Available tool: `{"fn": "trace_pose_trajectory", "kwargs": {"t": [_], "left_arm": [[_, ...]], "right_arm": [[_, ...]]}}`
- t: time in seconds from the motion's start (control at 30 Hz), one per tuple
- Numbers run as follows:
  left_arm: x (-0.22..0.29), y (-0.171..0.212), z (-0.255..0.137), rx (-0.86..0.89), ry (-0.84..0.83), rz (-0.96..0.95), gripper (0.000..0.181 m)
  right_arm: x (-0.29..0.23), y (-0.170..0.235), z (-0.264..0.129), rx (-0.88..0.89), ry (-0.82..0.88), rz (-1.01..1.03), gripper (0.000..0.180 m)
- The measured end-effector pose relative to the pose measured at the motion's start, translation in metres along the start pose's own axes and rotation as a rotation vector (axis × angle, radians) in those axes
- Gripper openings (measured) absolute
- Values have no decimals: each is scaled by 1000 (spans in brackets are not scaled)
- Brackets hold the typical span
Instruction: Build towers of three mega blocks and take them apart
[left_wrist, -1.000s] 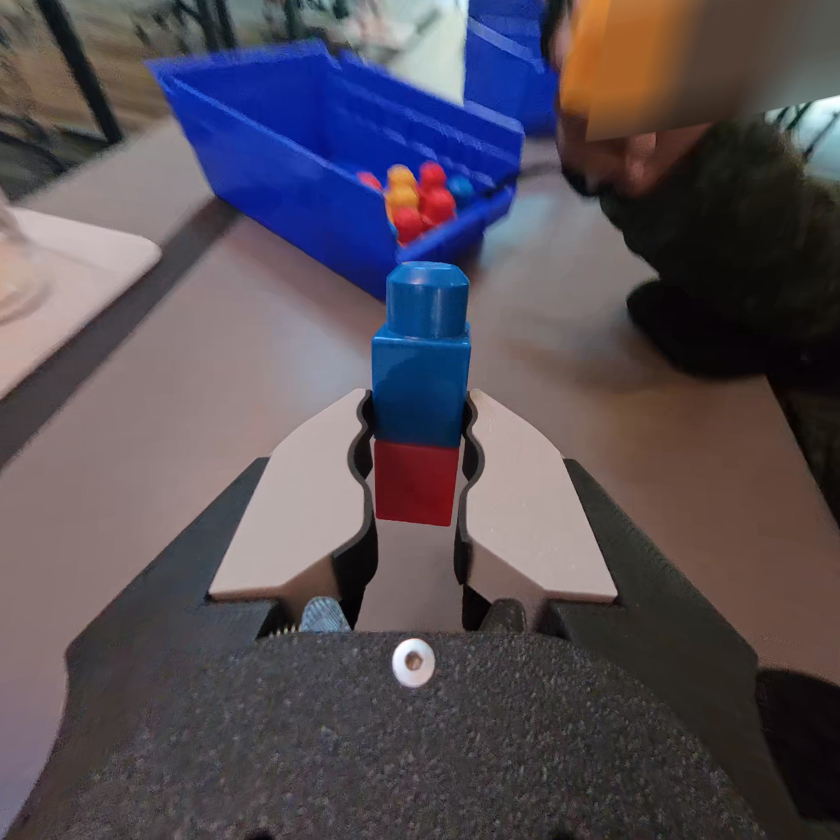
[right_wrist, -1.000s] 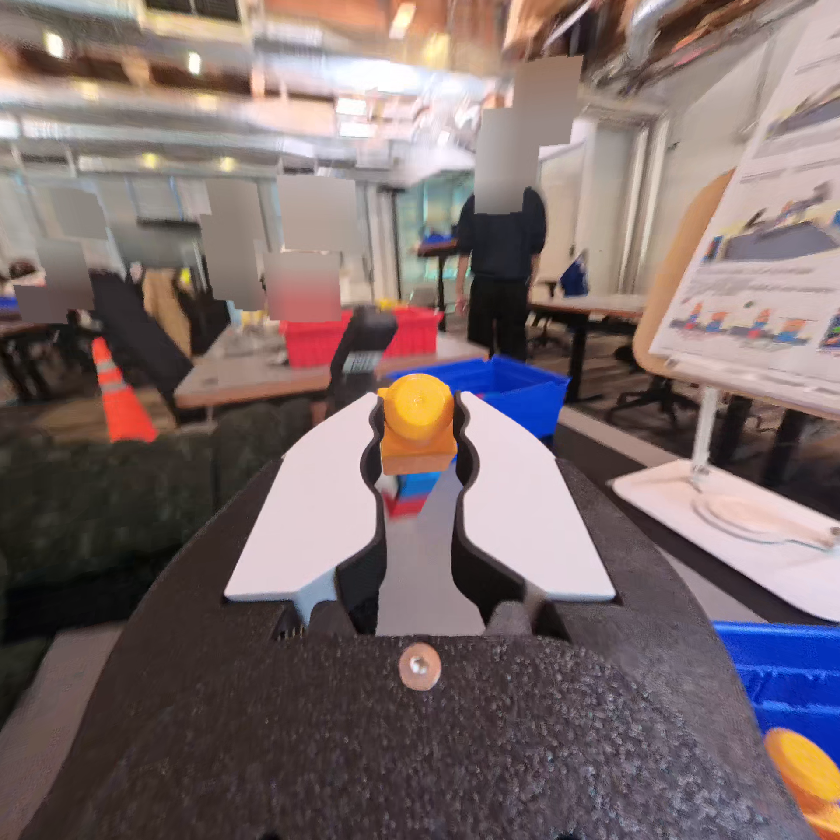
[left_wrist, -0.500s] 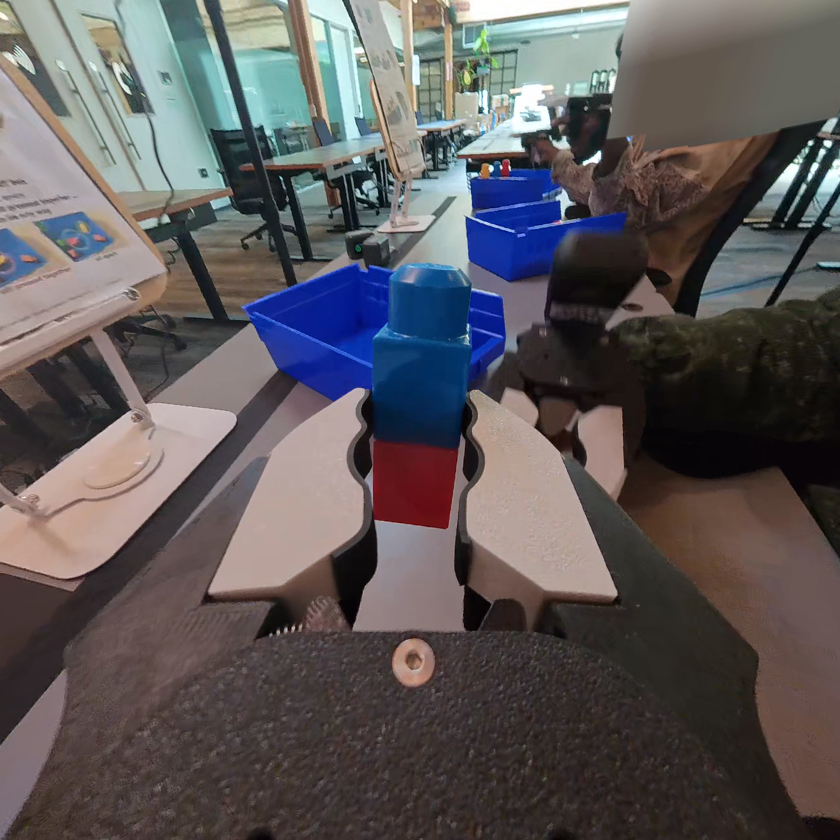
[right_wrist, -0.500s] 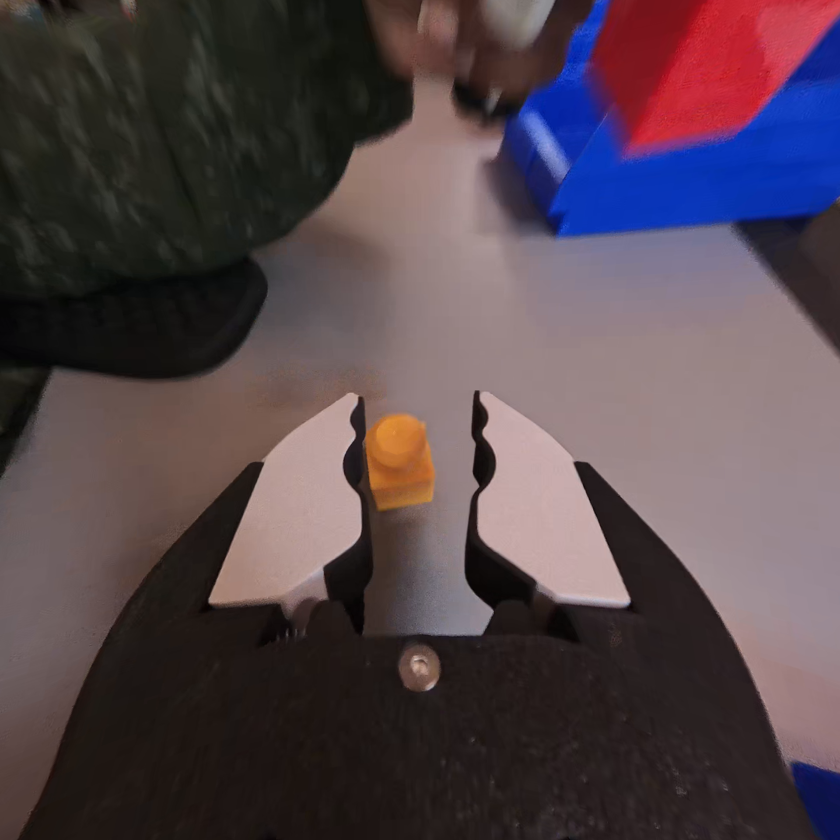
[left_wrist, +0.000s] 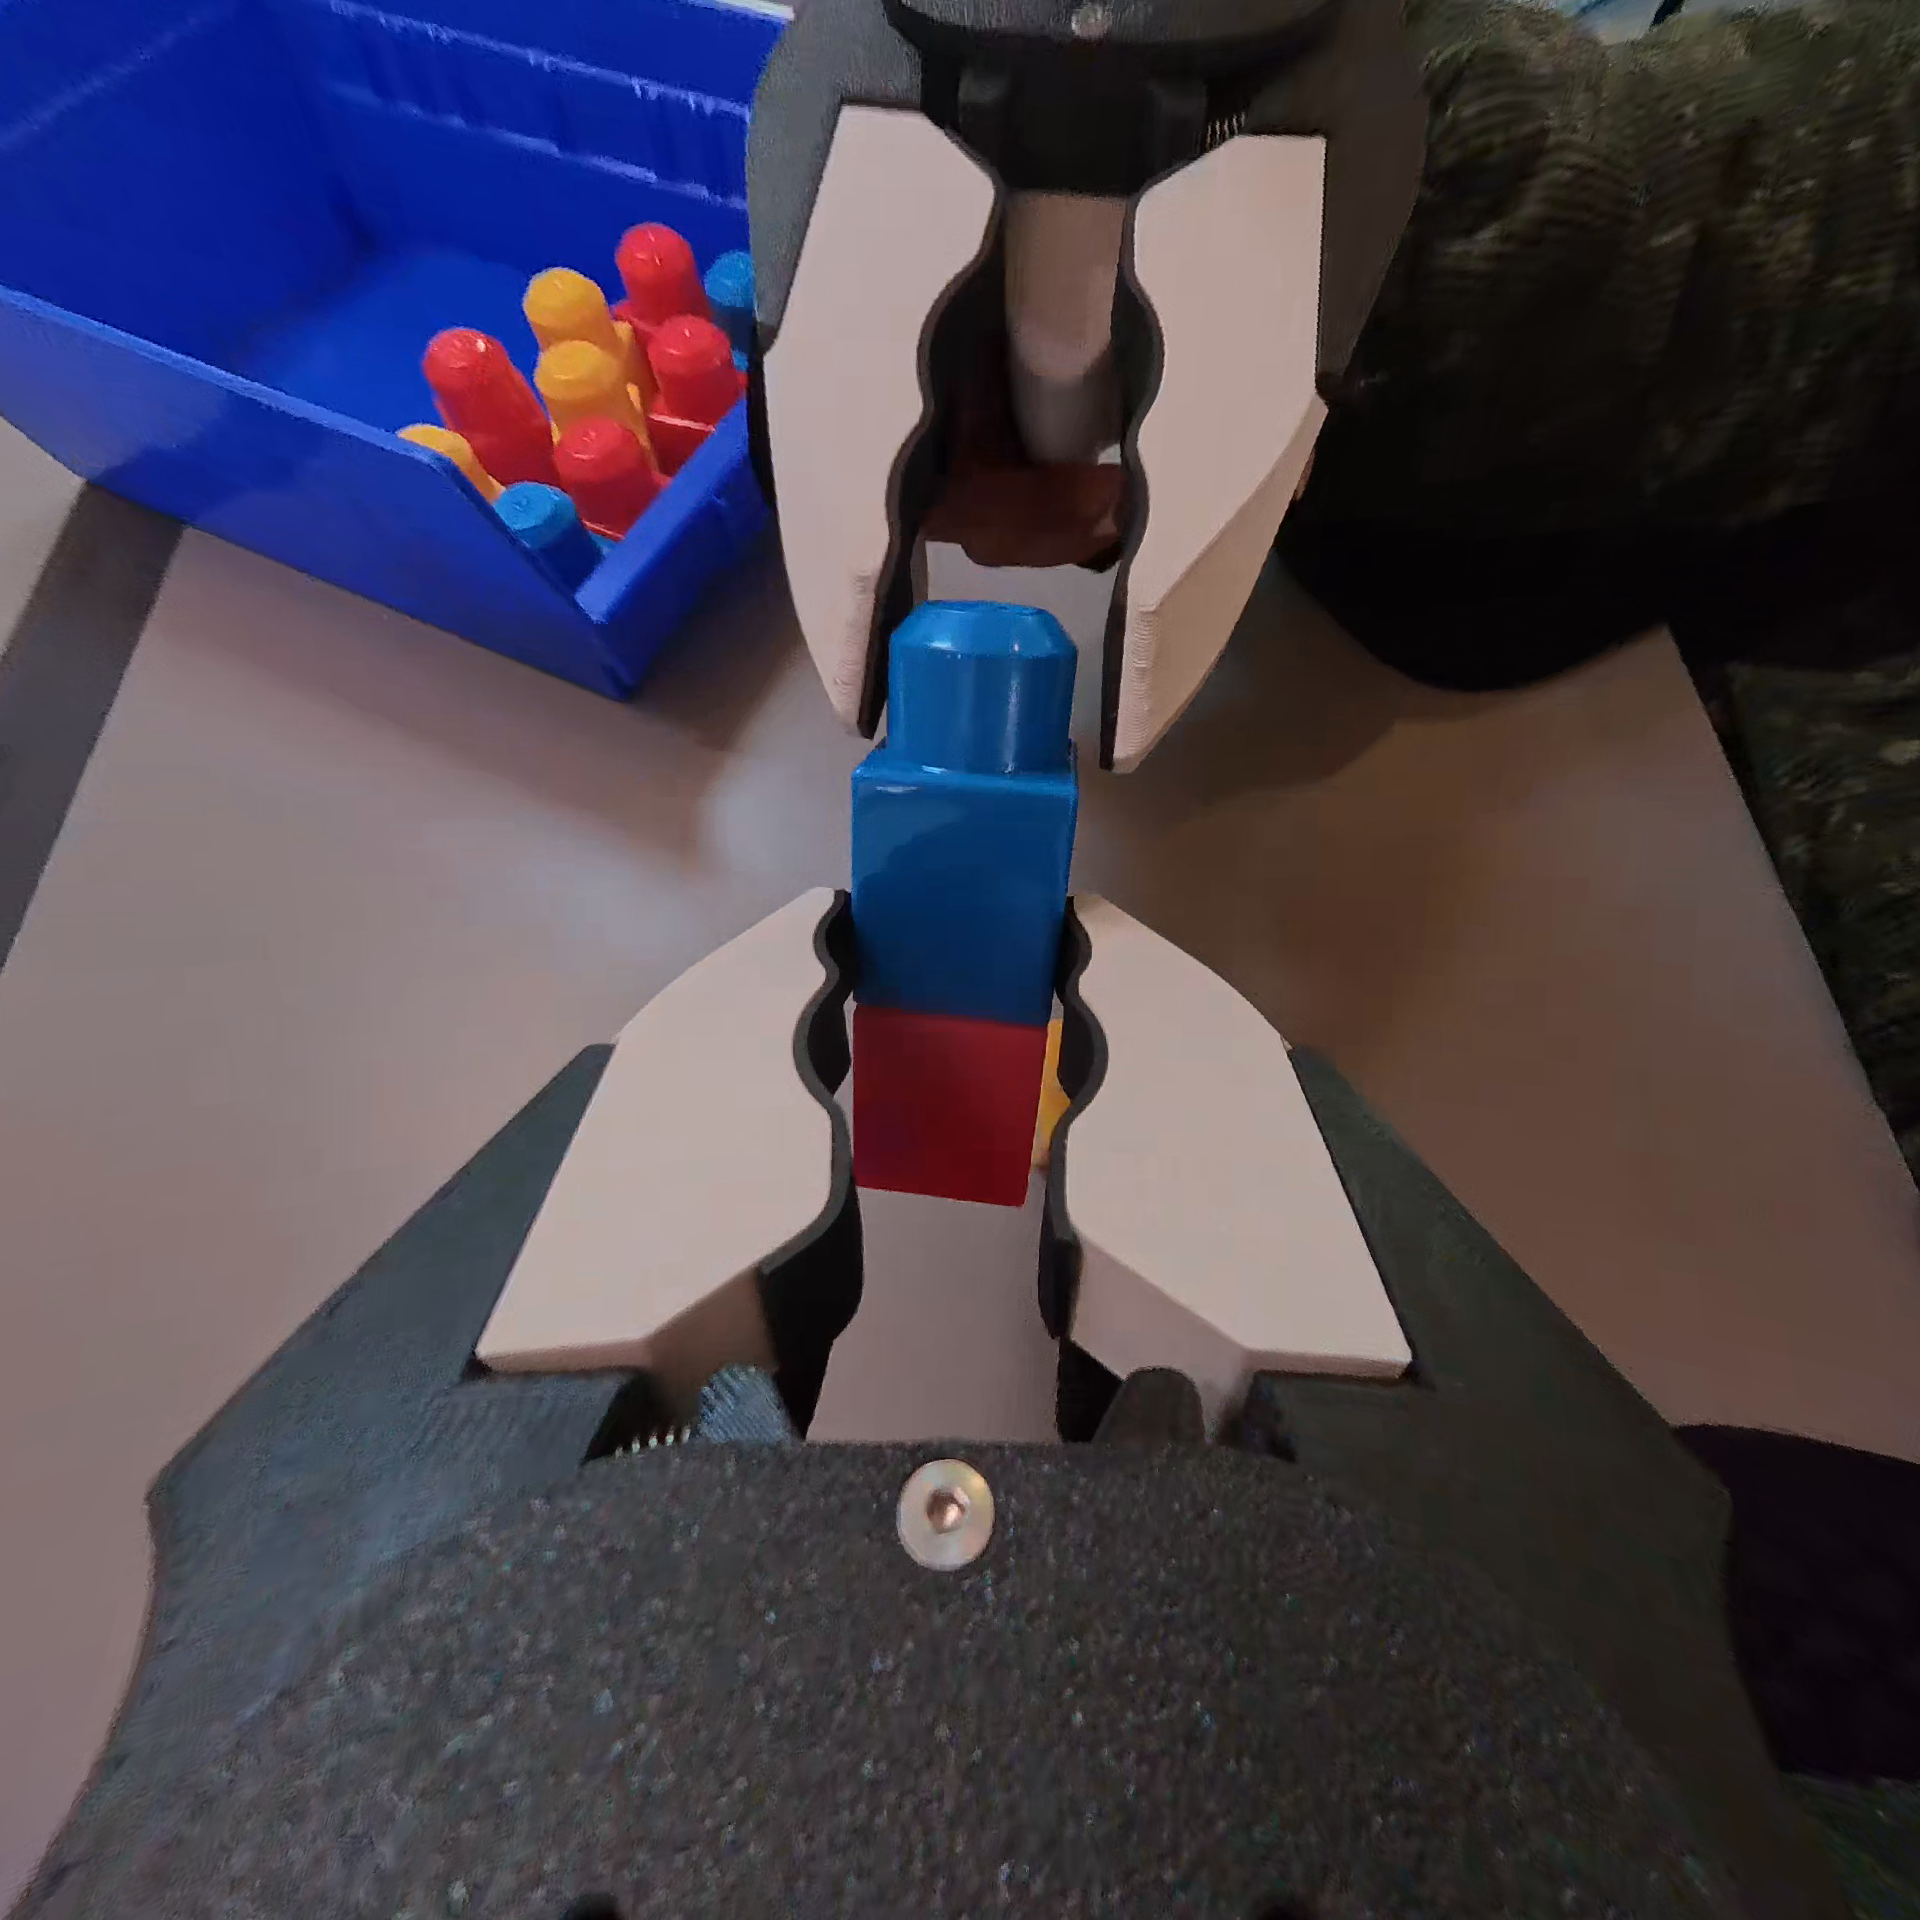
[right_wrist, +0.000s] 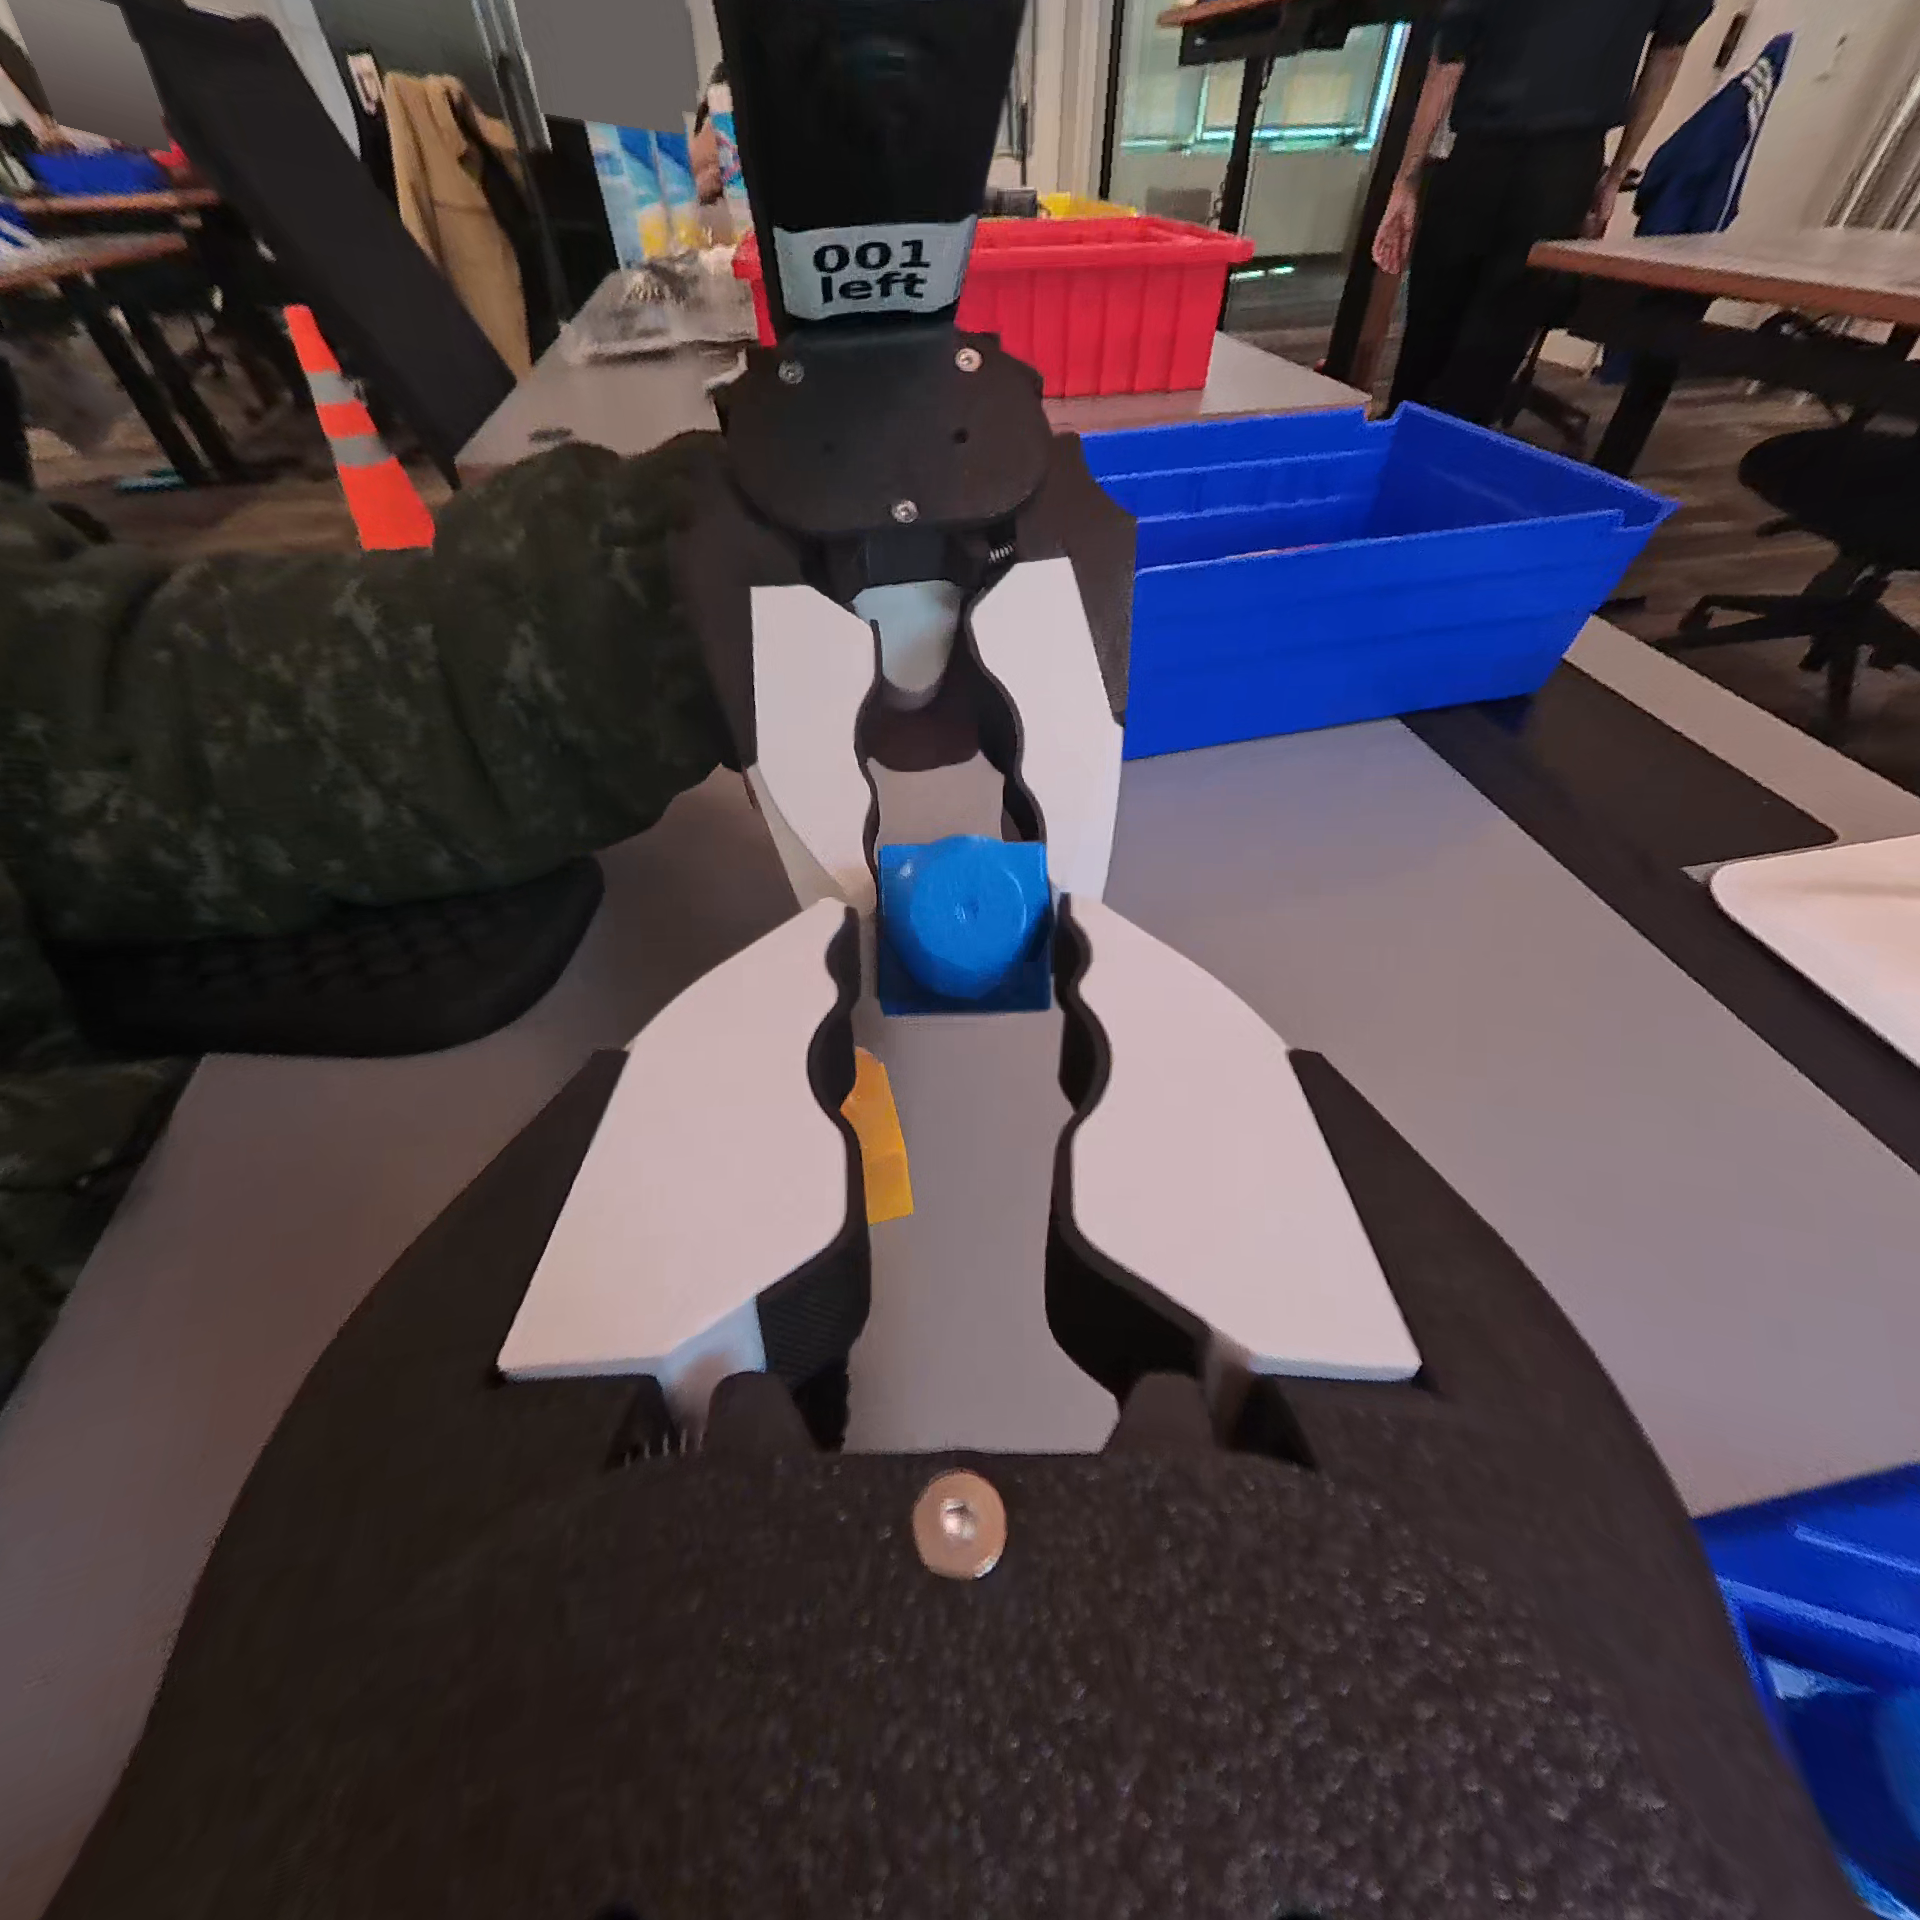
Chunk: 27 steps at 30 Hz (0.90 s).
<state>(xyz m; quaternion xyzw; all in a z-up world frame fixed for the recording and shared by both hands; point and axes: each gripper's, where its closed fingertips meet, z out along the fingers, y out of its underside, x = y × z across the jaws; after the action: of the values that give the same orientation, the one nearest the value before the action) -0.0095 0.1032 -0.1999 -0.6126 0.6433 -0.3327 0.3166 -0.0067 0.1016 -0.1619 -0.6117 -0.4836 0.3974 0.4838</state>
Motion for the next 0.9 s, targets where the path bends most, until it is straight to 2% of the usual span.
{"fn": "trace_pose_trajectory", "kwargs": {"t": [0.1,0.17,0.3,0.47,0.53,0.57,0.63,0.77,0.83,0.9], "left_arm": [[5,5,5,-35,23,7,37],[4,-1,4,10,22,0,37],[-1,1,-1,16,-19,35,38],[-2,-7,-8,76,11,2,37],[-18,25,-10,-82,-67,-16,37],[-23,34,-14,-85,-83,-39,37],[-37,27,-28,61,-106,-123,37],[-68,4,-68,346,-233,-201,37],[-77,-2,-82,413,-299,-206,37],[-84,-3,-90,441,-353,-210,37]], "right_arm": [[-3,4,2,-26,-12,-7,29],[-2,3,-1,-39,0,-11,29],[2,-18,-13,69,14,22,29],[7,-26,-23,116,4,56,29],[11,-43,-34,213,6,74,29],[15,-58,-49,286,12,99,29],[33,-80,-82,353,152,50,29],[84,-91,-146,353,597,-17,29],[113,-77,-165,257,759,32,29],[144,-50,-179,86,910,107,29]]}}
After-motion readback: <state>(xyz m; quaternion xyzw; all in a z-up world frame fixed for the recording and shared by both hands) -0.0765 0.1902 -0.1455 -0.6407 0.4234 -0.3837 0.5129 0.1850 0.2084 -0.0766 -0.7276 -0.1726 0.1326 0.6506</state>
